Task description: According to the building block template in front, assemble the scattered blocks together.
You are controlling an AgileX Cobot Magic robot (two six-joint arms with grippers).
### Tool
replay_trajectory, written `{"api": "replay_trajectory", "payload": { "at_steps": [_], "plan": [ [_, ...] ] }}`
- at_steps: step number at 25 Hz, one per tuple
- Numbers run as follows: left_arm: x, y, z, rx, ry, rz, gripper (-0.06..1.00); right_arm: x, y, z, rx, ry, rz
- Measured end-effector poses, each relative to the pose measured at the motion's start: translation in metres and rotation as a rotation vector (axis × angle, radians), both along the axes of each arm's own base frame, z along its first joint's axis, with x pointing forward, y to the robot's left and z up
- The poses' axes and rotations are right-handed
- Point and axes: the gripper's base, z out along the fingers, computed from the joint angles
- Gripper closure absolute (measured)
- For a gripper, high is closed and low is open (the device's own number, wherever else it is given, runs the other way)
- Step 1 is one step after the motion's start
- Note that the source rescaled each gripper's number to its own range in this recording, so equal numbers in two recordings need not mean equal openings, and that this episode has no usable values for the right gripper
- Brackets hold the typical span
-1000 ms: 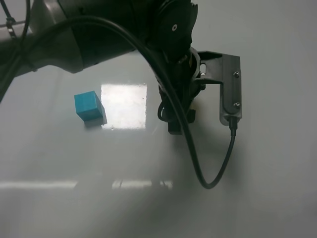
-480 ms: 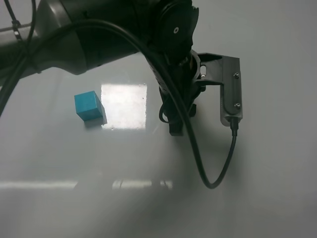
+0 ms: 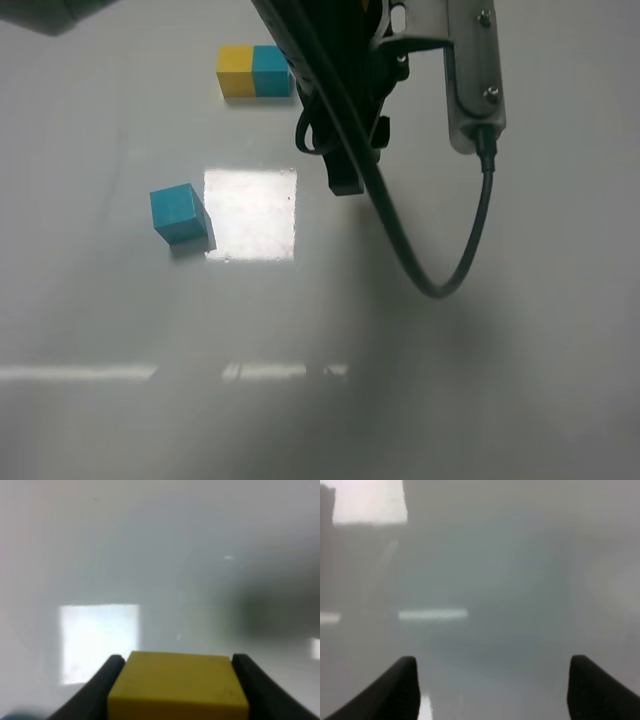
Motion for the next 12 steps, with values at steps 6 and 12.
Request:
{"api": "replay_trajectory", "payload": {
  "at_steps": [6,12],
  "plan": [
    [-0.025,0.045,0.051,-0.12,-0.095,0.089,0.9,0.0,0.0,0.0,0.0,0.0,0.0],
    [-0.055,0.1,0.048,-0.098,-0.069,0.155,0.9,0.0,0.0,0.0,0.0,0.0,0.0]
  ]
}}
